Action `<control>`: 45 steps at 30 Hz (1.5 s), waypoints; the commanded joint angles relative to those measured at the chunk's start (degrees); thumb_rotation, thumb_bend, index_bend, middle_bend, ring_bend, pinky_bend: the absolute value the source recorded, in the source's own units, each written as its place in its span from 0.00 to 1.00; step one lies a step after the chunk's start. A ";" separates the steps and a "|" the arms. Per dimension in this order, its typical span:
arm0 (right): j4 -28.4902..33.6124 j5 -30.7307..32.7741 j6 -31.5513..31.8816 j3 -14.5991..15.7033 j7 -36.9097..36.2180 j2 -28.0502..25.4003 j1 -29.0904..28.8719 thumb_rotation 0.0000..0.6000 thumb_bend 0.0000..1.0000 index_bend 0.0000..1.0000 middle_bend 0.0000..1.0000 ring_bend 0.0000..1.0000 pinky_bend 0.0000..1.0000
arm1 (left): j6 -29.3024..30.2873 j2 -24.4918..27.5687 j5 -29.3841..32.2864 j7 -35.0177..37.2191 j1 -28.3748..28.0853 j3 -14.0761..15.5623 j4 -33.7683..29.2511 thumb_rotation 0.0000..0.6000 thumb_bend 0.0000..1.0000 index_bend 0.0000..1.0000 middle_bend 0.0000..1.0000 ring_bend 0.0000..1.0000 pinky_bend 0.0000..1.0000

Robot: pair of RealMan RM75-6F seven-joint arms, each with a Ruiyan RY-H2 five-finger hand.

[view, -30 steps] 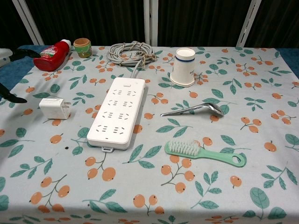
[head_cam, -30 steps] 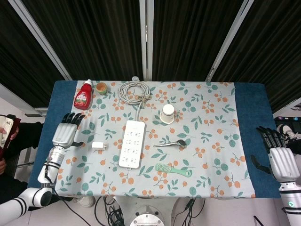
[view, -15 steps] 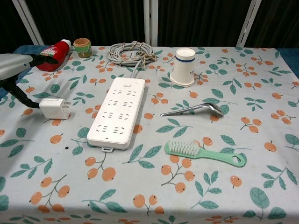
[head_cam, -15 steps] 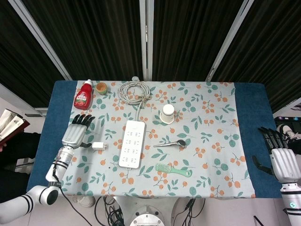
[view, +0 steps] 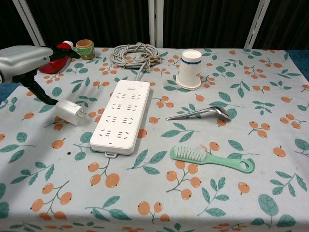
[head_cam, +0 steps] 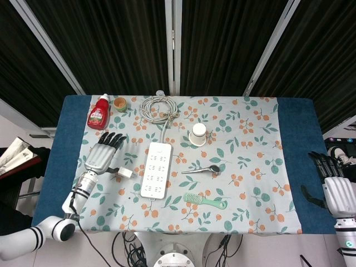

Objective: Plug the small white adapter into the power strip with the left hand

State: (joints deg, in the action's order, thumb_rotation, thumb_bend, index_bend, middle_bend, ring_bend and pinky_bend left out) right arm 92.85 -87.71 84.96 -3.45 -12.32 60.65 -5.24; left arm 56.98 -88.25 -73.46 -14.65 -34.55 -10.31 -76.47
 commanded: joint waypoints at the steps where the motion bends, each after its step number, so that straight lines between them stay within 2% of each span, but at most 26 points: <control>1: -0.37 -0.04 0.23 0.08 -0.43 0.07 0.22 1.00 0.28 0.04 0.07 0.00 0.00 | -0.08 0.24 0.29 -1.34 -0.65 0.15 -1.46 1.00 0.07 0.09 0.05 0.00 0.00; 12: -2.02 -0.29 0.83 0.27 -2.44 0.46 0.77 1.00 0.28 0.04 0.07 0.00 0.00 | -0.51 0.95 1.07 -5.29 -2.29 0.97 -5.57 1.00 0.07 0.09 0.05 0.00 0.00; 19: -2.80 -0.75 1.34 0.21 -3.38 0.51 0.89 1.00 0.28 0.04 0.07 0.00 0.00 | 1.57 4.95 1.26 -9.10 -1.19 2.43 -12.18 1.00 0.07 0.10 0.05 0.00 0.00; 23: -3.04 -1.29 1.95 -0.03 -3.78 0.20 0.84 1.00 0.28 0.04 0.07 0.00 0.00 | 1.41 7.53 0.03 -5.94 -0.02 4.20 -16.51 1.00 0.07 0.14 0.07 0.00 0.00; 25: -2.96 -1.74 2.41 -0.18 -3.70 -0.20 0.79 1.00 0.28 0.04 0.07 0.00 0.00 | 0.68 7.99 -1.47 -2.40 0.20 5.07 -17.07 1.00 0.08 0.21 0.13 0.00 0.00; 28: -2.45 -2.14 2.99 -0.47 -3.03 -0.88 0.73 1.00 0.28 0.04 0.07 0.00 0.00 | -0.31 7.38 -2.97 3.36 0.32 5.77 -15.63 1.00 0.10 0.27 0.20 0.02 0.00; 34: -1.58 -2.59 3.32 -0.62 -2.58 -1.34 0.58 1.00 0.28 0.04 0.07 0.00 0.00 | -1.67 3.14 -3.88 9.61 -0.39 5.79 -9.08 1.00 0.16 0.33 0.29 0.11 0.02; 40: -1.80 -2.35 2.78 -0.35 -2.74 -0.80 0.53 1.00 0.28 0.04 0.07 0.00 0.00 | -2.55 0.19 -4.97 11.99 -1.20 6.20 -3.76 1.00 0.20 0.33 0.32 0.13 0.09; 45: -1.81 -2.29 2.69 -0.26 -2.69 -0.64 0.56 1.00 0.28 0.04 0.07 0.00 0.00 | -1.46 -0.75 -6.09 12.45 -1.04 6.56 -2.04 1.00 0.23 0.36 0.35 0.16 0.10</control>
State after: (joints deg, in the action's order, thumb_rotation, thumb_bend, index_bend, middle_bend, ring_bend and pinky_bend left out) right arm 91.04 -90.01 87.66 -3.71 -15.01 60.00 -4.68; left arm 55.36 -88.83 -79.39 -2.30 -35.63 -3.84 -78.68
